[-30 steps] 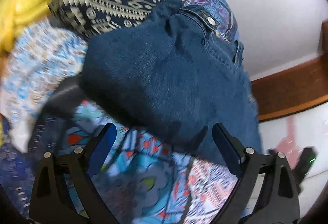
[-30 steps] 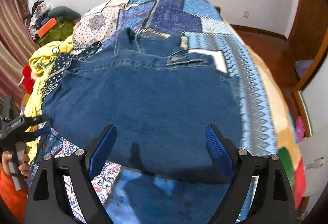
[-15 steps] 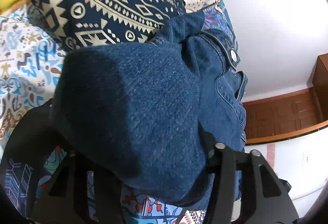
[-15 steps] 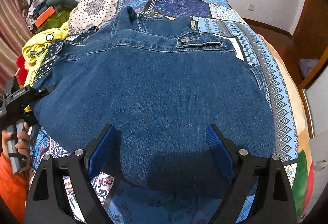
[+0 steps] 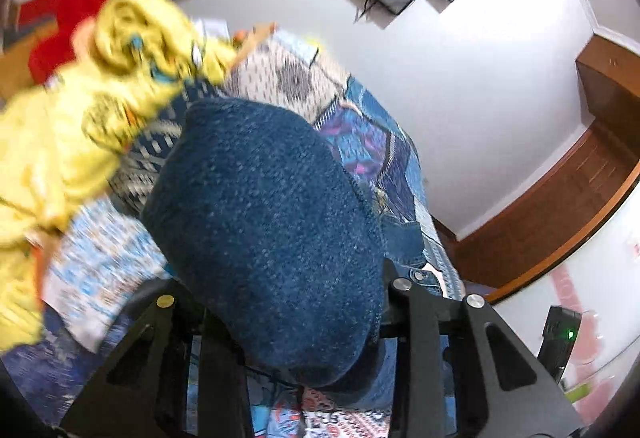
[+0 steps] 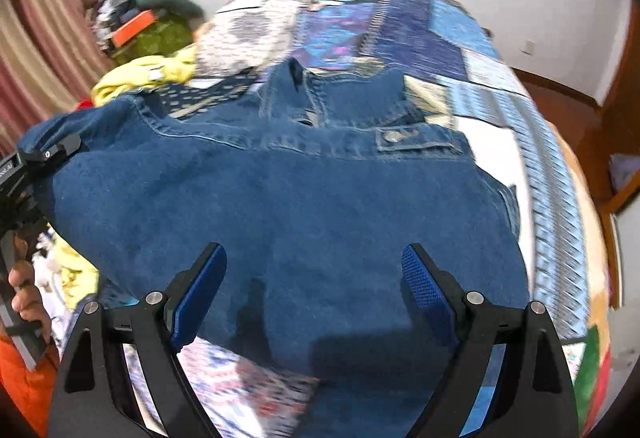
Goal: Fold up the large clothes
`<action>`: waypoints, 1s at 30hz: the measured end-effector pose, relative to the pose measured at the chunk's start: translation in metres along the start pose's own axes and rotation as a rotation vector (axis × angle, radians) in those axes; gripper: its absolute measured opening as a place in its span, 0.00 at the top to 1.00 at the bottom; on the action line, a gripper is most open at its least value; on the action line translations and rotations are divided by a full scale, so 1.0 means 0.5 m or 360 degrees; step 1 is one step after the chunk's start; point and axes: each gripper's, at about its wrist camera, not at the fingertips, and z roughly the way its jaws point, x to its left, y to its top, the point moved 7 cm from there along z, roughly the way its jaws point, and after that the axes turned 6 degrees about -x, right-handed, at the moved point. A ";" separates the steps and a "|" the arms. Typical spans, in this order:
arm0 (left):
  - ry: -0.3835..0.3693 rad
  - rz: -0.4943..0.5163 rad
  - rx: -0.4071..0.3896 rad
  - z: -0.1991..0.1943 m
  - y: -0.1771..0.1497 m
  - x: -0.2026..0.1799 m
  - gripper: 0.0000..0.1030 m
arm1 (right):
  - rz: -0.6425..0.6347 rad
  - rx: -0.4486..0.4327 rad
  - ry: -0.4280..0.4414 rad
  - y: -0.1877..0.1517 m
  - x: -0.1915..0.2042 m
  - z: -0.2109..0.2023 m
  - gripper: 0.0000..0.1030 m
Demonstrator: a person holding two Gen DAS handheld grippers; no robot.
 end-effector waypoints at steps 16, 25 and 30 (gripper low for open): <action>0.0147 0.0357 -0.0014 0.005 -0.025 -0.076 0.68 | -0.0255 0.0330 0.0153 -0.061 0.108 0.132 0.11; -0.0141 0.0710 0.0075 0.086 -0.112 -0.359 0.71 | 0.0014 0.0020 -0.0149 -0.070 -0.087 -0.062 0.11; -0.0267 0.1032 0.0323 0.146 -0.298 -0.493 0.71 | 0.0213 -0.0005 -0.0318 -0.129 -0.221 -0.148 0.10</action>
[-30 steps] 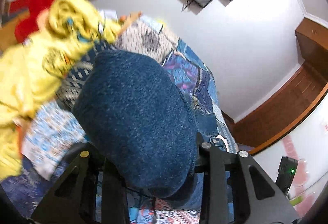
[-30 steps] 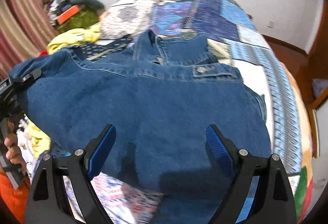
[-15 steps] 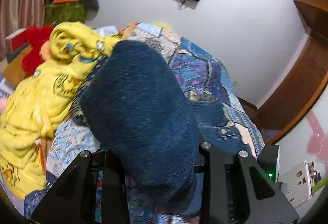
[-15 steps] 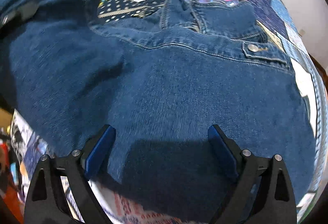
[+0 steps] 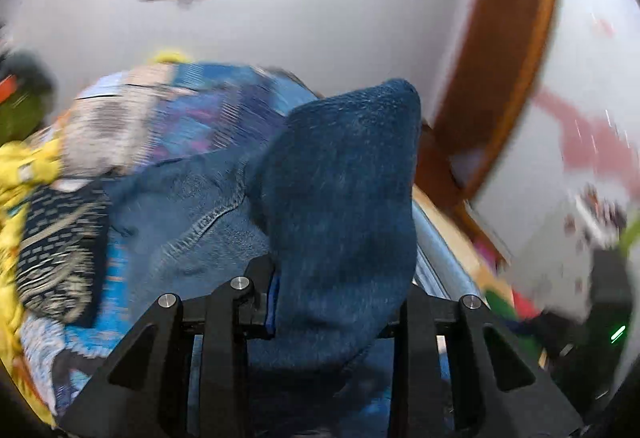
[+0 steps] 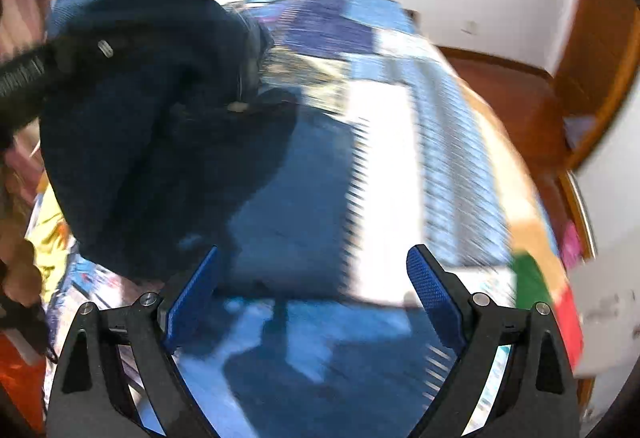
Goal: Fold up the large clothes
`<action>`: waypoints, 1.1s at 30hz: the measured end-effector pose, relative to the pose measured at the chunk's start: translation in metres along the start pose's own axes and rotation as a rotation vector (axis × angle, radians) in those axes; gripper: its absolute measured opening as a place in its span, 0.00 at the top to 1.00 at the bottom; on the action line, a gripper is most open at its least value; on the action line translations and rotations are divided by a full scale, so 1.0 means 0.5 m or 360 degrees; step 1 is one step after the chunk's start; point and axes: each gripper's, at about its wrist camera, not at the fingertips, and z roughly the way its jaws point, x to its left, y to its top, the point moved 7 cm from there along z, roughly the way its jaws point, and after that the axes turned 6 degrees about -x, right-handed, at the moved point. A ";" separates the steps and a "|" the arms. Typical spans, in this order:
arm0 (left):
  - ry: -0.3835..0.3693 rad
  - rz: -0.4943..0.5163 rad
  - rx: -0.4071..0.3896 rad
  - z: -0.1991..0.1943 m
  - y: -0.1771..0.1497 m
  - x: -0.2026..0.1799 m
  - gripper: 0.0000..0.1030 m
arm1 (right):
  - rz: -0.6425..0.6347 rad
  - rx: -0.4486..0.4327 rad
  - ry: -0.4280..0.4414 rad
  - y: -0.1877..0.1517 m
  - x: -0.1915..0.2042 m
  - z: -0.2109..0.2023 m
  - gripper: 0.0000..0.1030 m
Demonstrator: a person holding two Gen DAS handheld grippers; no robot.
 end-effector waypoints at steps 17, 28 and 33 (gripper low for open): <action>-0.0119 0.0289 0.0456 -0.004 -0.149 -0.082 0.32 | 0.0182 -0.0080 -0.0108 -0.031 -0.131 -0.079 0.11; 0.0264 0.0209 0.0127 -0.148 -0.074 0.090 0.04 | -0.0075 -0.0333 0.0009 0.097 0.014 -0.109 0.02; 0.0407 0.0191 0.0310 -0.112 -0.137 0.165 0.04 | -0.0242 -0.0240 0.0043 0.091 0.069 -0.037 0.02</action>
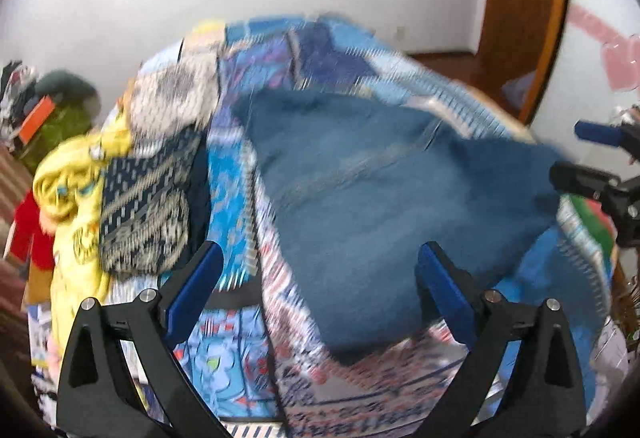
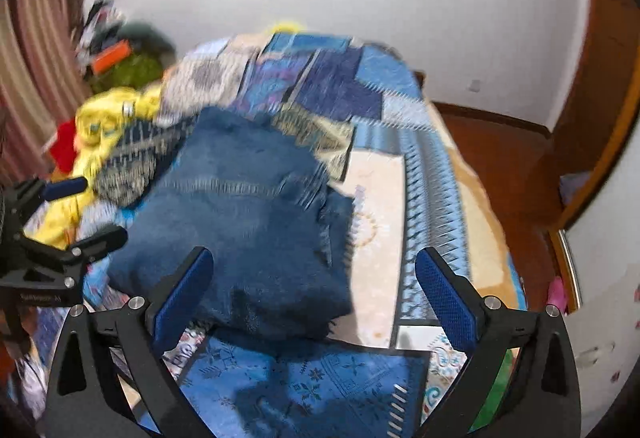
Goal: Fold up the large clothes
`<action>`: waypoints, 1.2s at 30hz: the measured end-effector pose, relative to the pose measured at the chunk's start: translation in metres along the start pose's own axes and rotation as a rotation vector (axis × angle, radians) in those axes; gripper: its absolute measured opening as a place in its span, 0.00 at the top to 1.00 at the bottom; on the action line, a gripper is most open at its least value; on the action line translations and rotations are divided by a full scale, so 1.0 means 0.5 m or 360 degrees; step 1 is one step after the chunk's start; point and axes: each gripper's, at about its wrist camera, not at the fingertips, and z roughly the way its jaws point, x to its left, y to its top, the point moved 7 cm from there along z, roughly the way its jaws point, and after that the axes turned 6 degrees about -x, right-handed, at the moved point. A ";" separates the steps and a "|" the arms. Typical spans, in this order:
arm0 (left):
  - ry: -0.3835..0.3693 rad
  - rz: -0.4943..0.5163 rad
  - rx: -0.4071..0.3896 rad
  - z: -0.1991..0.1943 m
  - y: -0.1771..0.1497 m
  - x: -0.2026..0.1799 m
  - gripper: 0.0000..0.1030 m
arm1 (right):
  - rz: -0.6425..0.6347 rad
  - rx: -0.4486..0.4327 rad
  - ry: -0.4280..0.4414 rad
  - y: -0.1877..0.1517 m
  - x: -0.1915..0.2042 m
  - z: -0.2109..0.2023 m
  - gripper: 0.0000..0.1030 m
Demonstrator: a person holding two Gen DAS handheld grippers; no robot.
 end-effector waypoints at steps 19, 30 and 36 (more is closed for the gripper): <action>-0.0007 0.0019 -0.0020 0.014 -0.034 0.006 0.01 | 0.0108 0.0261 0.0026 -0.079 -0.096 0.051 0.00; 0.0101 -0.0004 -0.0156 0.024 0.082 0.066 0.01 | 0.0066 0.0100 0.0229 0.050 -0.057 0.068 0.00; 0.0107 -0.0041 -0.0109 0.103 0.127 0.096 0.01 | 0.0070 0.0200 0.0301 0.063 -0.041 0.157 0.00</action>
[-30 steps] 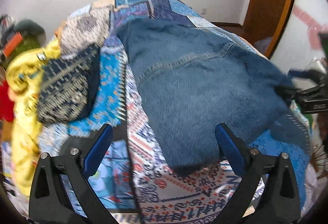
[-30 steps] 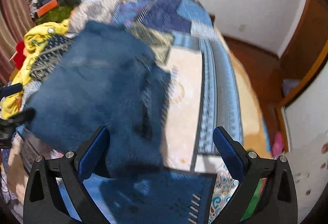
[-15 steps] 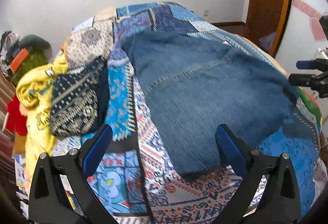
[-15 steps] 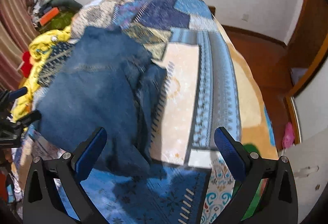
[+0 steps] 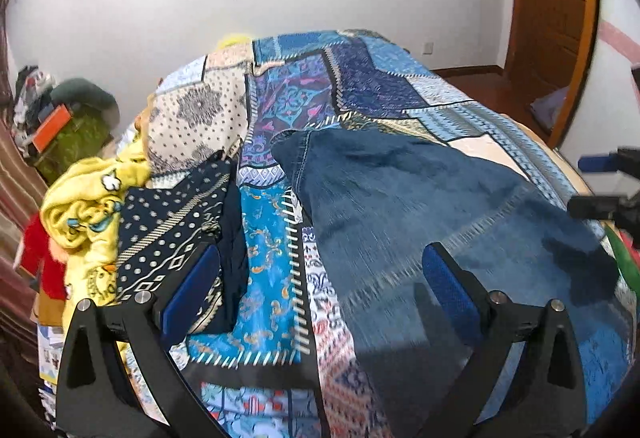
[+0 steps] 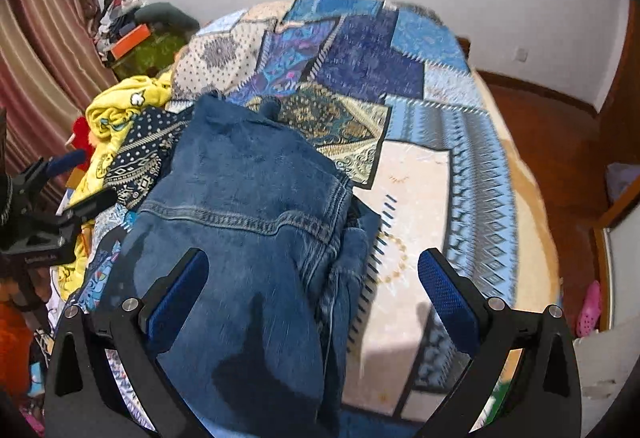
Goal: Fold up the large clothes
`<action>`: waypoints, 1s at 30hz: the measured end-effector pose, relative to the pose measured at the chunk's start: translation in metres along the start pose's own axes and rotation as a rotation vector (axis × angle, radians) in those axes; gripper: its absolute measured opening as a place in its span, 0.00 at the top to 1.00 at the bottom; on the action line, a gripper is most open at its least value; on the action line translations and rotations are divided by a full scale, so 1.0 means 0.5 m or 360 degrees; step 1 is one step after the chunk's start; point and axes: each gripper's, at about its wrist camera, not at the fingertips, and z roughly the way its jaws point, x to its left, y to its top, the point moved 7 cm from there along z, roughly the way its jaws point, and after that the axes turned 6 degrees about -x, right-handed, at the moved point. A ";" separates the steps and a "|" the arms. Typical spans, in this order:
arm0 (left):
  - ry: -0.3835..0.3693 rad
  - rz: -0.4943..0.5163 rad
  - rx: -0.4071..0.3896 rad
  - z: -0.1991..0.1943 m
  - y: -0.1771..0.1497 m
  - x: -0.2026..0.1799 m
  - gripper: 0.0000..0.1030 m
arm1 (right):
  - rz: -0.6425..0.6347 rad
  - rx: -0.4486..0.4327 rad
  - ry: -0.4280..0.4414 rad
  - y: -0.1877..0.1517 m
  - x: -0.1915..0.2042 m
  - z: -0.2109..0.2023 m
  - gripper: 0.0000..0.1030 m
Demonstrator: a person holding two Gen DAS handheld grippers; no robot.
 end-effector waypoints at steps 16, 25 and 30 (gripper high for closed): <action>0.0036 -0.0306 0.0249 0.225 0.007 0.076 0.01 | 0.0067 0.0160 -0.0051 0.002 -0.075 0.115 0.00; 0.0001 -0.0310 0.0159 0.114 0.015 0.087 0.01 | -0.0050 0.0058 -0.0070 0.013 -0.048 0.042 0.00; -0.0173 -0.0340 0.0224 0.065 -0.020 0.067 0.01 | 0.0084 0.0090 0.0139 -0.013 -0.033 0.024 0.00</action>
